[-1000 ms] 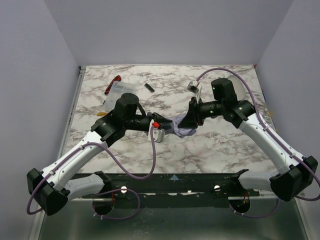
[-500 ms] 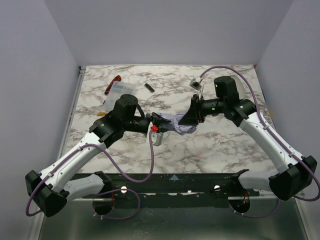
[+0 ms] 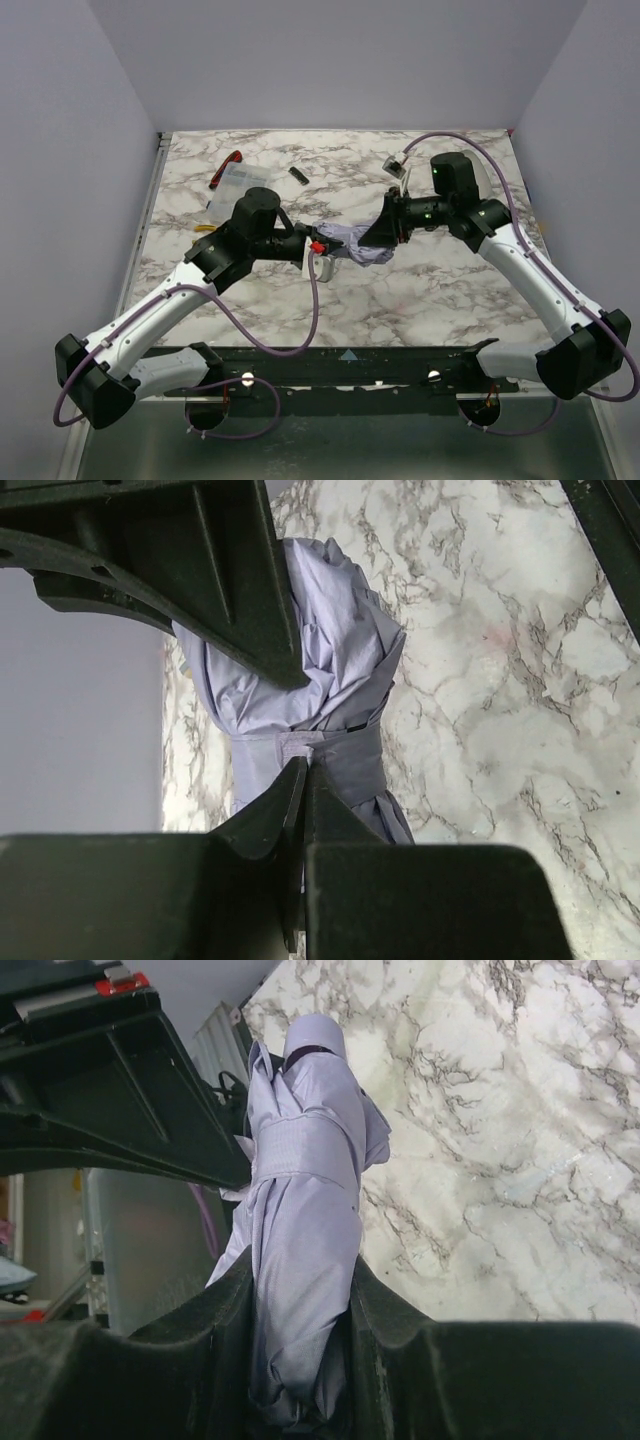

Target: Open the umbrella

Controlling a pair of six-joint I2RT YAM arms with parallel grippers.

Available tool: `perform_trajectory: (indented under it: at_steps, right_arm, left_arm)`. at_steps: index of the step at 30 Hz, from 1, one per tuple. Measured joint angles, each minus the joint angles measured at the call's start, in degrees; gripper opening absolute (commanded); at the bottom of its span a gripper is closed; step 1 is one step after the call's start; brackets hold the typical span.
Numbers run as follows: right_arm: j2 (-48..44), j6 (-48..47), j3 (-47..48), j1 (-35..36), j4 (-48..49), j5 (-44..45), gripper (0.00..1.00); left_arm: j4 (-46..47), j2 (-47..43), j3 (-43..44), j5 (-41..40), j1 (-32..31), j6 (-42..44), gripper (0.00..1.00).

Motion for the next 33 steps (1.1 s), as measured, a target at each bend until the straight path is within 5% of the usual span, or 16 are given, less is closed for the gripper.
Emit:
perform_trajectory:
  at_steps: [11, 18, 24, 33]
  right_arm:
    - [0.31, 11.21, -1.46, -5.44, 9.57, -5.7, 0.0]
    - [0.35, 12.02, -1.53, -5.79, 12.04, -7.48, 0.0]
    - [0.35, 10.93, -1.53, -8.15, 13.0, -7.19, 0.0]
    - [0.35, 5.29, -0.59, -10.69, 12.79, -5.7, 0.0]
  left_arm:
    - [-2.03, -0.52, -5.44, -2.25, -4.33, 1.92, 0.0]
    - [-3.13, -0.63, -5.55, -1.7, -3.32, -1.05, 0.61]
    - [-1.05, -3.63, -6.82, 1.07, 2.64, -15.87, 0.78]
    - [9.16, -6.82, -9.49, 3.61, 15.26, -45.7, 0.8]
